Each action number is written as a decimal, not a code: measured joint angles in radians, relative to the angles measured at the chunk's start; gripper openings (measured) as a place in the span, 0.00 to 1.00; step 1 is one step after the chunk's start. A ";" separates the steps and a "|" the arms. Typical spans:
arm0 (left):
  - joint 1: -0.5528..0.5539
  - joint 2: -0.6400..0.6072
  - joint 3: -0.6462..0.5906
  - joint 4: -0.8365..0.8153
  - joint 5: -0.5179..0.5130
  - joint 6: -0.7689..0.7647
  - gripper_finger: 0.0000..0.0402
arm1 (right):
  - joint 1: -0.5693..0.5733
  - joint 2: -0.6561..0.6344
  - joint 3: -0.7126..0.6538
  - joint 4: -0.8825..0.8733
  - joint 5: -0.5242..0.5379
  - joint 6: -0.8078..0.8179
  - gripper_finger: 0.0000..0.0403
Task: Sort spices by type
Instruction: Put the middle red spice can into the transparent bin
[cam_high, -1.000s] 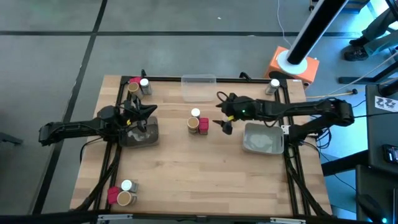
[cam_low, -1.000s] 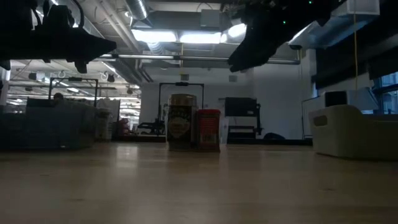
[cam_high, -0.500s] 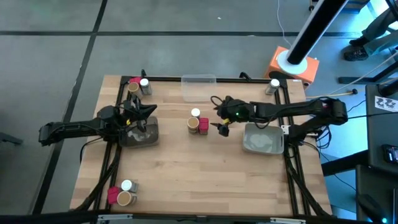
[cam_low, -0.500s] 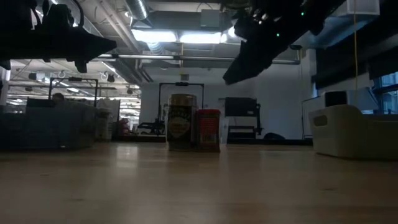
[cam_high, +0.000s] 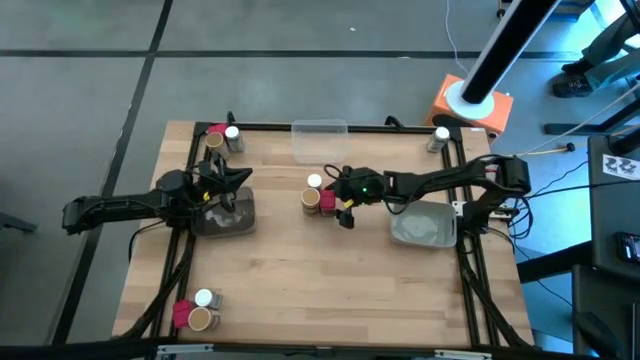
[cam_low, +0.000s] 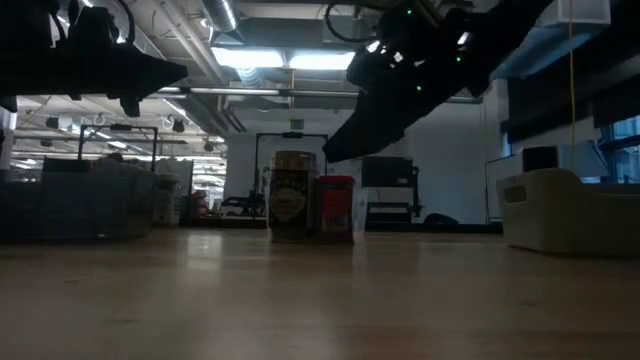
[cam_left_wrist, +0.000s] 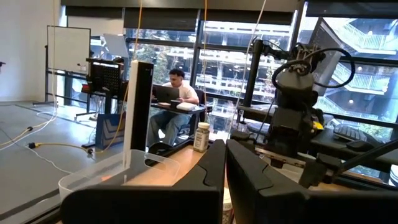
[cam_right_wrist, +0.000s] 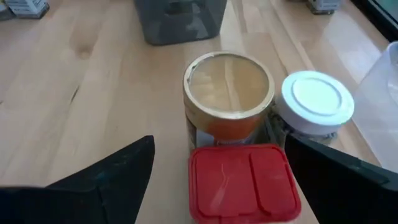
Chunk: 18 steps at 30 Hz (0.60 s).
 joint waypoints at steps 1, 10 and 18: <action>0.000 0.000 0.000 0.000 0.000 0.000 0.01 | 0.000 0.007 0.000 0.007 -0.002 0.000 0.89; 0.000 0.000 0.000 0.000 0.000 0.000 0.01 | -0.002 0.069 0.000 0.013 0.049 -0.005 0.89; 0.000 0.000 0.000 0.001 0.000 0.000 0.01 | -0.002 0.079 -0.001 -0.028 0.117 -0.011 0.89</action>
